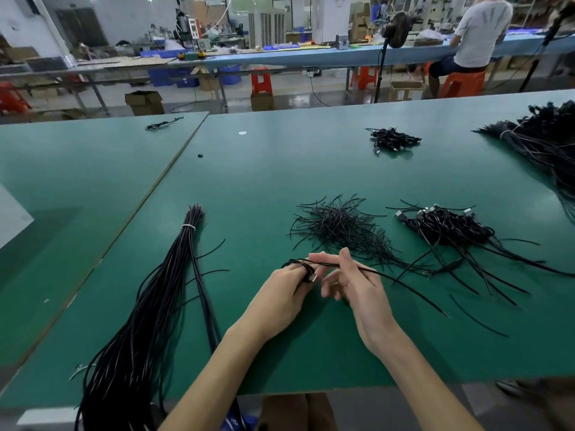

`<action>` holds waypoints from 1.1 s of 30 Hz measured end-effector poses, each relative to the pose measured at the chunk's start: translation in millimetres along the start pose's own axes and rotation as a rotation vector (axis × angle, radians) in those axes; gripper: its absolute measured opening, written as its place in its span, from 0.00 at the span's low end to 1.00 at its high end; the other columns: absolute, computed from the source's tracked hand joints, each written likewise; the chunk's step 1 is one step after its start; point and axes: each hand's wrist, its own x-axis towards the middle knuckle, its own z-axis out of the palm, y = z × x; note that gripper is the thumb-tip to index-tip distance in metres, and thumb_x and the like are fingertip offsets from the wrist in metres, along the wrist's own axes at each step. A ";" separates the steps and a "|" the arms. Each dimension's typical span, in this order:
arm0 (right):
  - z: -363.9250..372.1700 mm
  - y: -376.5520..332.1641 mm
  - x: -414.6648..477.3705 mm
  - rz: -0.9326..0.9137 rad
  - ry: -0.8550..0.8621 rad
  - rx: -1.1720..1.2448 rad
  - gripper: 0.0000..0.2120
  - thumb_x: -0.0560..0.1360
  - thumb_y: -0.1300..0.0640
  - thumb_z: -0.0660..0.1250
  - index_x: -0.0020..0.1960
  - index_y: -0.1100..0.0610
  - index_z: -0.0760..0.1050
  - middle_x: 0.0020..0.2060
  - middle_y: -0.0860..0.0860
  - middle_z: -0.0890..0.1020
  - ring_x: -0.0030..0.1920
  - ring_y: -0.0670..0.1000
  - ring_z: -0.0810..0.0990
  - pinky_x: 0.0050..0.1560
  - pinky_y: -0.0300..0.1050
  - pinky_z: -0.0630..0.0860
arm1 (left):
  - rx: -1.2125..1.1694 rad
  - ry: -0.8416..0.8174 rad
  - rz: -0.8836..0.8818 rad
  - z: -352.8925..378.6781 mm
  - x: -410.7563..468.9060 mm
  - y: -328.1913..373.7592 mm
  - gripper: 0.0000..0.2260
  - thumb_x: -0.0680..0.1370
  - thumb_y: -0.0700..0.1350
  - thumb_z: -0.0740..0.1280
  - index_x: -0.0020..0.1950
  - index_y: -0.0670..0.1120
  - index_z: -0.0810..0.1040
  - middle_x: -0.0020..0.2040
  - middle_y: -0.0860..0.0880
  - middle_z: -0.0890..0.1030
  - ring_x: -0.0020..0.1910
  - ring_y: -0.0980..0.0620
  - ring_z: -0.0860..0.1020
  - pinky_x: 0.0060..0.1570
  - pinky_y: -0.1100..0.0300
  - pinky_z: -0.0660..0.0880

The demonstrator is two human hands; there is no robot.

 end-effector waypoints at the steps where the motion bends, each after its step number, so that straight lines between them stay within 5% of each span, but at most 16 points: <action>1: -0.4 0.1 0.1 0.005 -0.009 0.014 0.23 0.83 0.44 0.57 0.56 0.54 0.86 0.43 0.55 0.84 0.36 0.51 0.78 0.34 0.37 0.69 | -0.015 -0.006 0.001 -0.2 0.1 -1.0 0.07 0.84 0.39 0.63 0.49 0.46 0.80 0.48 0.54 0.79 0.47 0.52 0.78 0.49 0.59 0.73; 5: -1.8 1.1 -0.3 0.004 -0.017 0.043 0.19 0.82 0.45 0.60 0.57 0.55 0.85 0.46 0.58 0.86 0.35 0.52 0.80 0.33 0.39 0.70 | -0.037 -0.023 0.013 1.4 1.2 -4.1 0.08 0.82 0.39 0.62 0.49 0.45 0.81 0.47 0.58 0.79 0.46 0.57 0.76 0.49 0.64 0.72; 8: -2.1 2.5 0.3 -0.030 -0.020 0.046 0.14 0.80 0.49 0.64 0.56 0.59 0.79 0.49 0.59 0.87 0.33 0.53 0.81 0.32 0.39 0.71 | -0.143 0.013 -0.042 -1.3 1.9 -0.5 0.15 0.82 0.40 0.64 0.47 0.62 0.79 0.47 0.67 0.81 0.48 0.66 0.78 0.49 0.70 0.70; 10: -2.9 3.6 0.8 -0.037 -0.010 0.067 0.09 0.80 0.51 0.66 0.51 0.58 0.76 0.50 0.59 0.87 0.34 0.53 0.82 0.31 0.39 0.72 | -0.224 0.054 -0.050 -4.2 2.2 2.7 0.20 0.83 0.38 0.65 0.52 0.67 0.80 0.55 0.72 0.80 0.55 0.71 0.77 0.54 0.75 0.70; 12: -4.2 4.7 1.2 -0.037 0.003 0.082 0.07 0.80 0.53 0.67 0.48 0.57 0.77 0.51 0.59 0.87 0.35 0.52 0.82 0.32 0.39 0.72 | -0.308 0.088 -0.054 -5.0 3.4 2.7 0.16 0.84 0.37 0.64 0.59 0.57 0.83 0.61 0.66 0.82 0.61 0.66 0.79 0.61 0.70 0.71; 15: -5.2 7.3 1.7 -0.031 -0.018 -0.015 0.10 0.79 0.53 0.70 0.47 0.60 0.78 0.47 0.57 0.87 0.34 0.50 0.80 0.32 0.38 0.71 | -0.465 0.139 -0.088 -7.6 3.3 0.7 0.12 0.85 0.39 0.62 0.56 0.47 0.84 0.58 0.58 0.85 0.61 0.57 0.82 0.63 0.64 0.73; 22: -3.2 9.9 3.0 -0.033 -0.149 -0.132 0.06 0.80 0.58 0.70 0.52 0.51 0.85 0.42 0.57 0.86 0.33 0.52 0.80 0.33 0.39 0.70 | -1.178 0.132 -0.183 -16.9 0.9 -0.2 0.17 0.86 0.44 0.58 0.63 0.34 0.80 0.68 0.39 0.80 0.68 0.42 0.78 0.65 0.55 0.76; 27: 0.2 8.6 3.0 -0.041 -0.237 -0.174 0.13 0.82 0.62 0.67 0.59 0.49 0.85 0.41 0.56 0.86 0.35 0.53 0.83 0.34 0.37 0.71 | -1.585 0.247 -0.308 -28.0 2.6 0.2 0.14 0.82 0.46 0.63 0.46 0.42 0.85 0.53 0.45 0.85 0.50 0.50 0.85 0.52 0.59 0.81; 33: -0.1 8.0 2.9 -0.027 -0.220 -0.166 0.05 0.80 0.58 0.71 0.52 0.55 0.86 0.40 0.57 0.87 0.36 0.52 0.83 0.37 0.34 0.73 | -1.860 0.267 -0.359 -35.6 3.6 -1.2 0.09 0.84 0.46 0.60 0.45 0.46 0.74 0.42 0.53 0.74 0.31 0.59 0.73 0.40 0.64 0.78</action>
